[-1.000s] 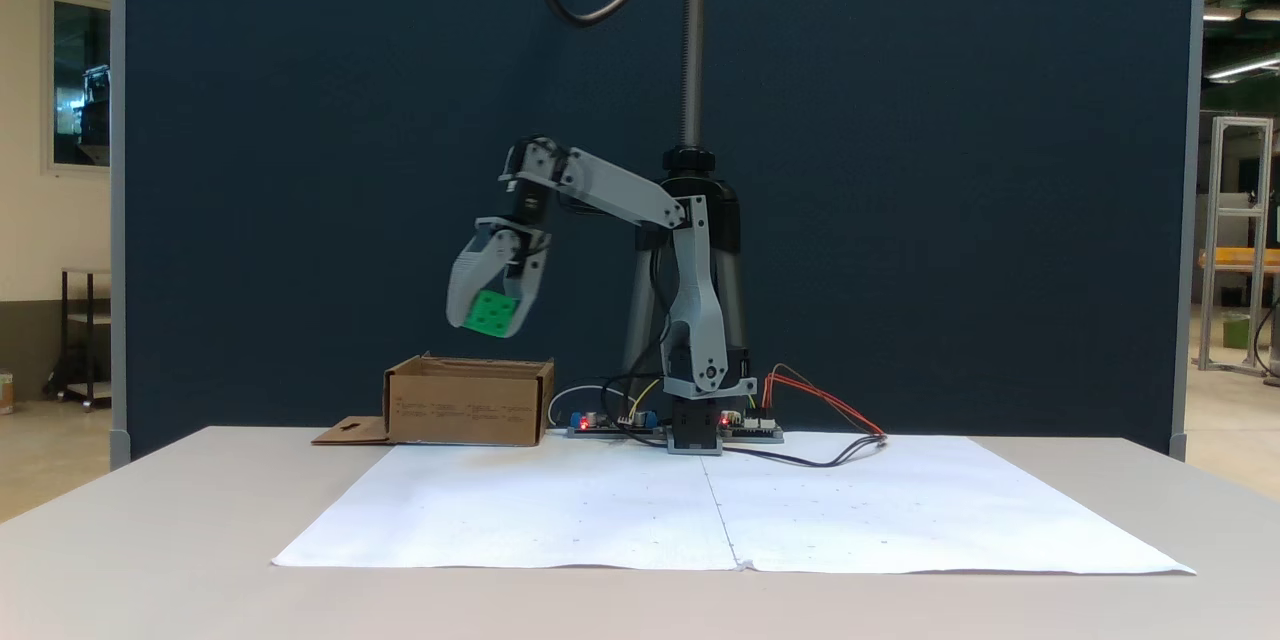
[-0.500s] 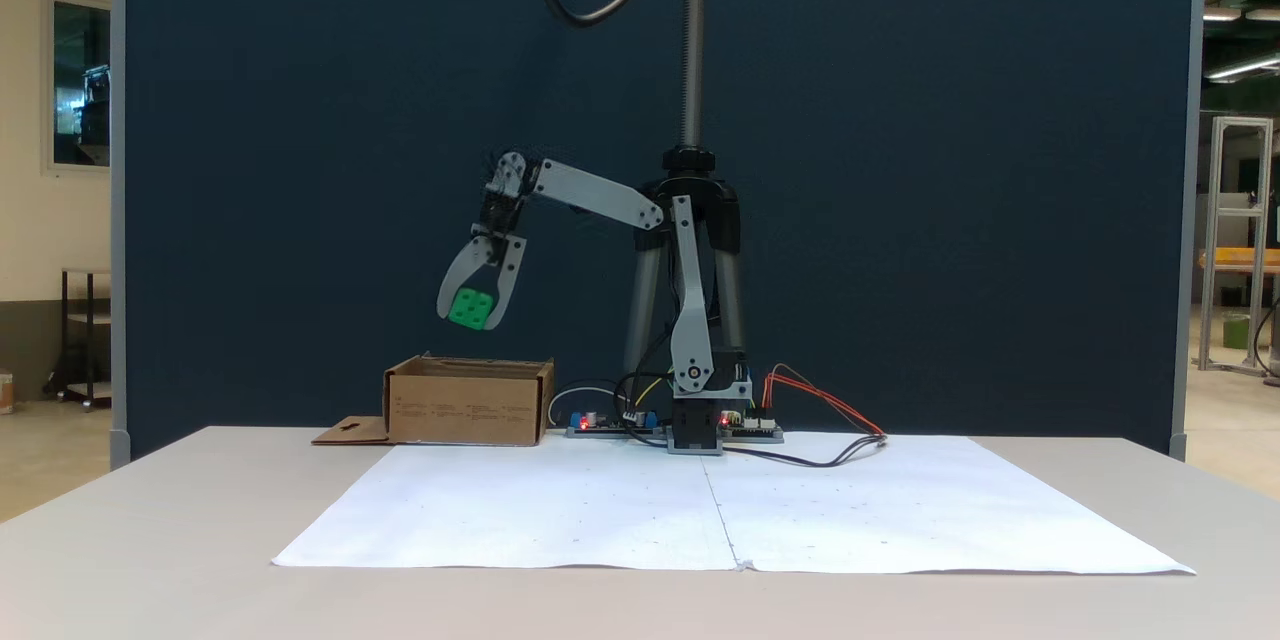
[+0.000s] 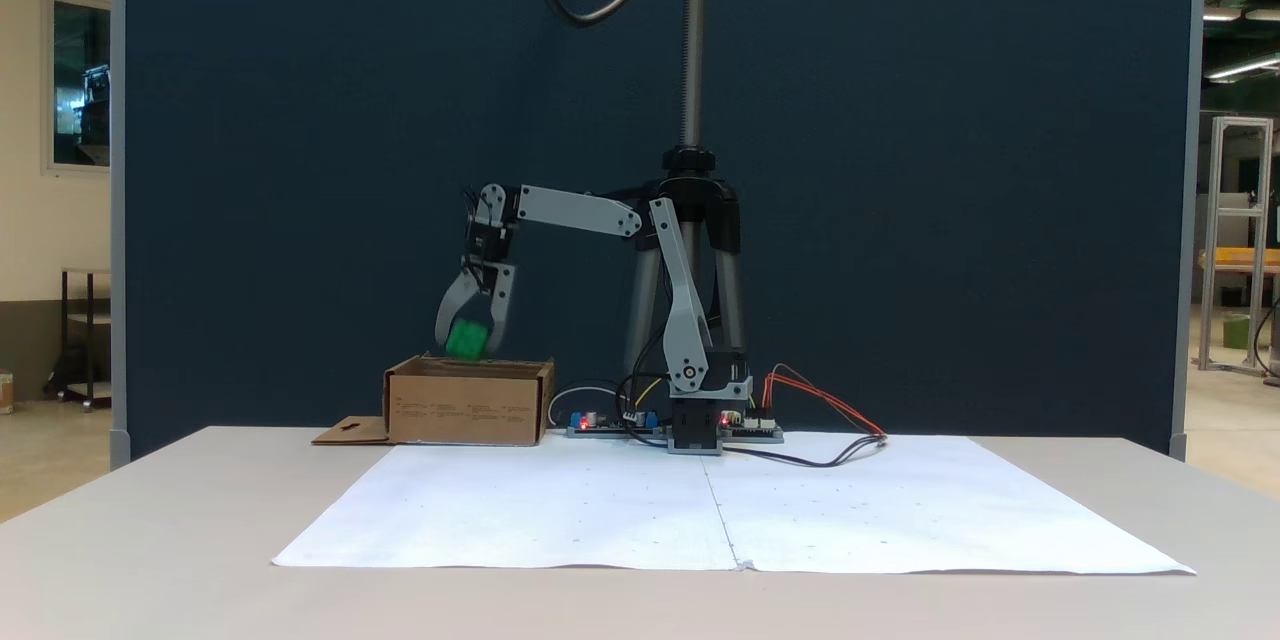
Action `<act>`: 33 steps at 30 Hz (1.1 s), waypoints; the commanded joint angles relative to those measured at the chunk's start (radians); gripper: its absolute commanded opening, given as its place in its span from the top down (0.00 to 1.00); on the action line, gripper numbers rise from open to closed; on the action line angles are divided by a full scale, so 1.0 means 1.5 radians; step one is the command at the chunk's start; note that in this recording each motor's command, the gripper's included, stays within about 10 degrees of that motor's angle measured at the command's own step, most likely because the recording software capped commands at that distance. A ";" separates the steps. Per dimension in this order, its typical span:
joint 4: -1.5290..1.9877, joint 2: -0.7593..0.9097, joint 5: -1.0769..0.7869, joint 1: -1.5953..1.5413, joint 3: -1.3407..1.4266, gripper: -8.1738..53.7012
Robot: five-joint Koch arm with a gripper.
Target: Grasp a green dice and put it in the bin.
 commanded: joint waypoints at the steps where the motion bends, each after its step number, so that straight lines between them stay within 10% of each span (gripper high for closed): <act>1: -0.004 0.012 -0.055 0.002 0.008 0.23; 18: -0.022 0.192 0.126 -0.134 0.009 0.23; 33: -0.031 0.271 0.260 -0.735 0.009 0.16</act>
